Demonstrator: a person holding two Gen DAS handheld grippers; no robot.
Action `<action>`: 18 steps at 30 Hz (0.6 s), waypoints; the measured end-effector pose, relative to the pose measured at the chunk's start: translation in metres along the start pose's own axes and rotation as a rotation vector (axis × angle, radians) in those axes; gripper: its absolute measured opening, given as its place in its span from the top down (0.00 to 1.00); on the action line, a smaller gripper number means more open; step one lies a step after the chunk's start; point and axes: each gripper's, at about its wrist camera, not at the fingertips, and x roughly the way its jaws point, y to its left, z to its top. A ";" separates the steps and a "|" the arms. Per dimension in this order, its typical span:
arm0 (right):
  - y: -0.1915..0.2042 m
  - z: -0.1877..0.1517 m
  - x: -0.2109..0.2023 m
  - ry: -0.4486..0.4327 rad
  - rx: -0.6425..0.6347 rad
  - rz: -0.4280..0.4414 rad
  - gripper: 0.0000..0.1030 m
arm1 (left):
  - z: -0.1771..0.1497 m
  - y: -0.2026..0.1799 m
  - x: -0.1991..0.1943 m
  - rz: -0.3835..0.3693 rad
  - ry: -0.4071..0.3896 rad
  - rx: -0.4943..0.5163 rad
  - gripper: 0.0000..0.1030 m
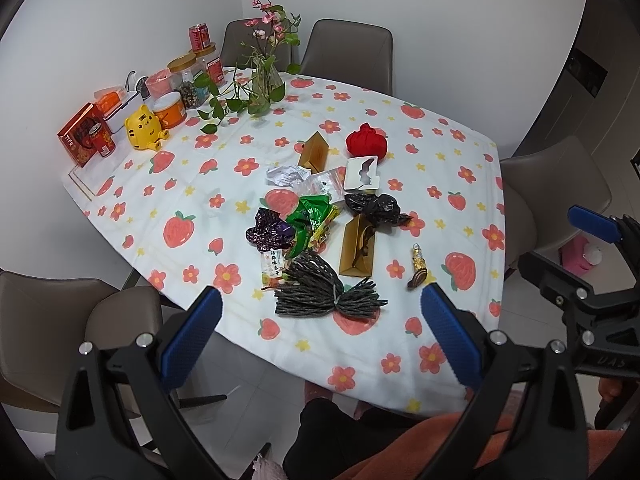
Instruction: Collect trash
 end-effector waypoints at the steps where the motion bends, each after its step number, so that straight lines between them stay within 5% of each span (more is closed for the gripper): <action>1: 0.000 0.000 0.000 0.000 0.000 0.000 0.08 | 0.000 0.000 0.000 0.001 0.000 0.000 0.04; 13: 0.000 0.010 0.030 0.027 -0.018 -0.015 0.13 | -0.002 0.019 0.014 -0.016 0.021 -0.014 0.04; 18: -0.004 0.015 0.060 0.055 -0.026 -0.014 0.14 | 0.008 0.022 0.049 -0.033 0.050 -0.012 0.04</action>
